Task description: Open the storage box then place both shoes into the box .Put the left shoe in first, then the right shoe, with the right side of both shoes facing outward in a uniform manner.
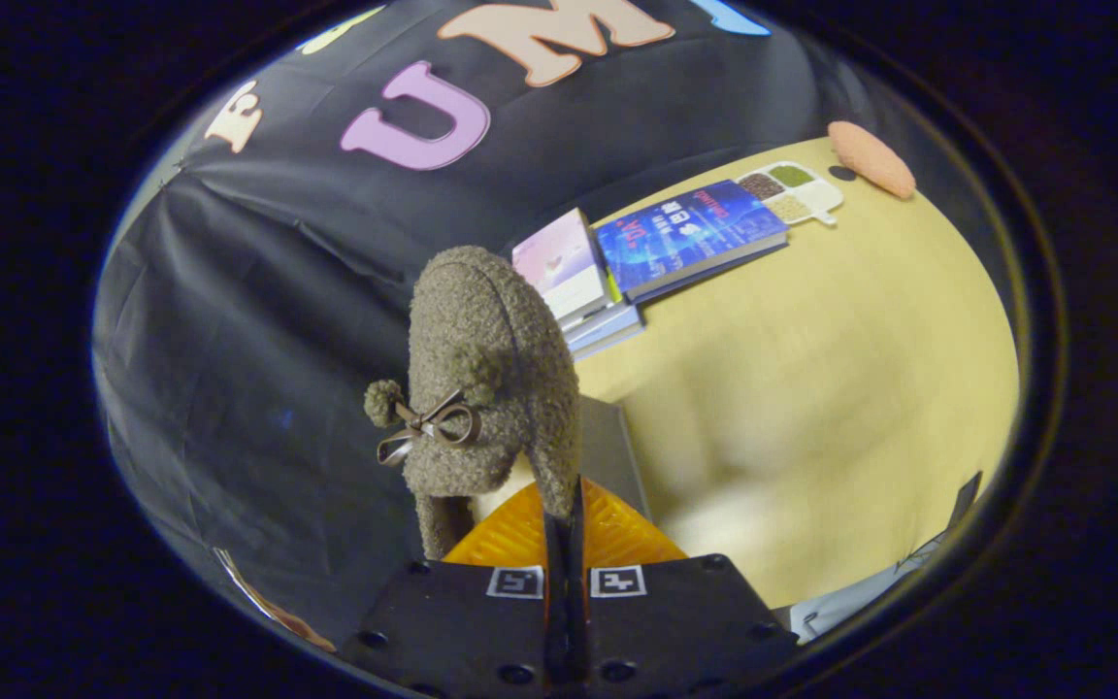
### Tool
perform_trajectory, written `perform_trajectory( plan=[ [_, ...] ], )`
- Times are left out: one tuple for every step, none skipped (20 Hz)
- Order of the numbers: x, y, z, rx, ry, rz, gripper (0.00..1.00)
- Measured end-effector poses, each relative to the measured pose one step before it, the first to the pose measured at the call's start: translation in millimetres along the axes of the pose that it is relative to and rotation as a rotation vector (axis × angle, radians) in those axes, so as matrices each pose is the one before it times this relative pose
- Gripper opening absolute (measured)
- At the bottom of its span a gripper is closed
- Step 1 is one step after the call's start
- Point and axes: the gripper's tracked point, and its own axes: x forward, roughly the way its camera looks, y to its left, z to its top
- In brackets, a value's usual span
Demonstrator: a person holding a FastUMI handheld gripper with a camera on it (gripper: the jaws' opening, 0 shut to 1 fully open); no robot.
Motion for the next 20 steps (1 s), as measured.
perform_trajectory(
  plan=[
    [5.13,7.96,-7.5,-0.00542,0.01565,0.00274,0.04],
    [6.39,7.57,-7.64,-0.00425,0.01716,0.00013,0.04],
    [5.75,6.36,-7.69,-0.00613,0.01935,-0.00222,0.04],
    [5.67,5.58,-8.08,-0.00678,0.01696,-0.00558,0.04],
    [6.89,3.76,-7.03,-0.00921,0.01621,-0.01043,0.04],
    [6.52,3.32,-7.14,-0.0105,0.01395,-0.012,0.04],
    [6.27,2.84,-6.01,-0.00962,0.01222,-0.01149,0.04],
    [6.63,2.71,-5.94,-0.00518,0.0118,-0.0135,0.04],
    [6.36,0.54,-4.52,-0.00187,0.0095,-0.01748,0.04],
    [4.92,-0.04,-5.39,-0.00466,0.00672,-0.01939,0.04],
    [5.04,-1.64,-3.54,-0.00599,0.00215,-0.02072,0.04],
    [4.82,-2.21,-3.98,-0.00815,0.00185,-0.02376,0.04],
    [4.45,-3.78,-2.4,-0.00614,-0.00077,-0.02613,0.04],
    [3.96,-3.75,-3.25,-0.00497,0.00275,-0.02436,0.04],
    [4.23,-3.19,-2.58,0.0002,0.00121,-0.02379,0.04],
    [4.18,-3.42,-1.89,-0.00183,0.0032,-0.02444,0.04],
    [3.52,-3.75,-0.89,0.00074,0.00094,-0.02579,0.04],
    [3.59,-4.41,-0.91,-0.00063,0.0004,-0.02532,0.04],
    [3.83,-3.58,-0.21,0.0031,0.00187,-0.02706,0.04],
    [3.52,-3.16,-1.28,0.00298,0.00293,-0.02664,0.04]
  ],
)
